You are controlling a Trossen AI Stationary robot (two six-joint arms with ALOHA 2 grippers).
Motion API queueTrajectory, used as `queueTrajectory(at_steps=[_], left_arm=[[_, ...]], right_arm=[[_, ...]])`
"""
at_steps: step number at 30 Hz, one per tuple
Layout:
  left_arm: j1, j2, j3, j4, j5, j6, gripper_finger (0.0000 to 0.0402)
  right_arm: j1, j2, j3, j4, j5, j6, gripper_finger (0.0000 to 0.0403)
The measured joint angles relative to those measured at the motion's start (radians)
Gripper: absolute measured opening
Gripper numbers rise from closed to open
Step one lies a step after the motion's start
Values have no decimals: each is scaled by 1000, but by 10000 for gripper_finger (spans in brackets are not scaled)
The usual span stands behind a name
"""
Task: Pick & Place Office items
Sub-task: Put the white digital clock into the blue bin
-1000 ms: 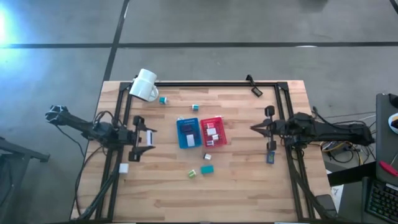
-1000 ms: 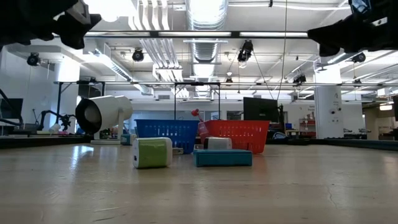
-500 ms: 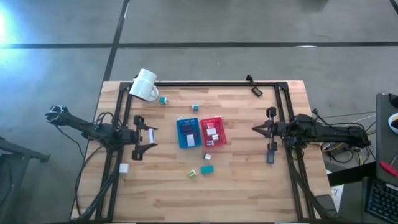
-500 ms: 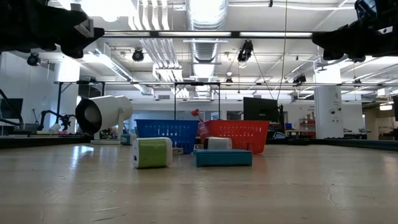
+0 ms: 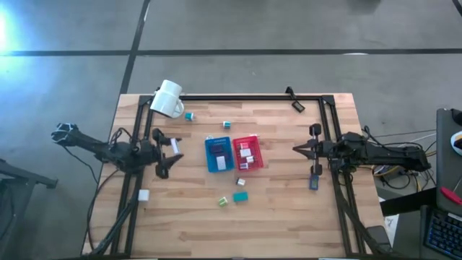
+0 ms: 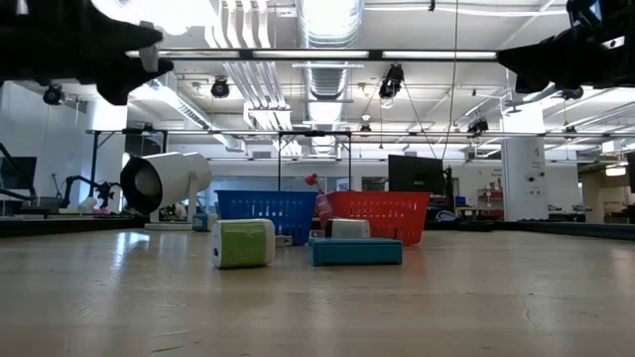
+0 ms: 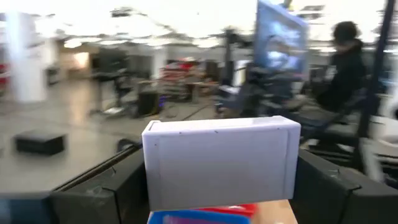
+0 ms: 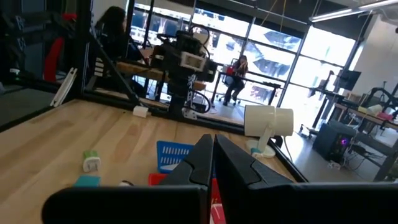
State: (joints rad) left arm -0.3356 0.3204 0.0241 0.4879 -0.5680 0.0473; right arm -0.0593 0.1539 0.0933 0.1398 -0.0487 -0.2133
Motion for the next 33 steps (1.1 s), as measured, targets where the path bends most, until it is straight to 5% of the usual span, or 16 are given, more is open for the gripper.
queueTrajectory(at_steps=[5, 12, 23, 33], left_arm=[[63, 103, 47, -15, -4, -44, 291], [159, 434, 185, -18, 18, -113, 291], [364, 1074, 537, -187, 290, -152, 291], [380, 1293, 754, -469, 354, -180, 291]], right_arm=[[0, 0, 0, 18, 0, -2, 11], [0, 4, 0, 26, 0, -3, 11], [0, 47, 0, 31, 0, 0, 11], [0, 51, 0, 31, 0, 0, 11]])
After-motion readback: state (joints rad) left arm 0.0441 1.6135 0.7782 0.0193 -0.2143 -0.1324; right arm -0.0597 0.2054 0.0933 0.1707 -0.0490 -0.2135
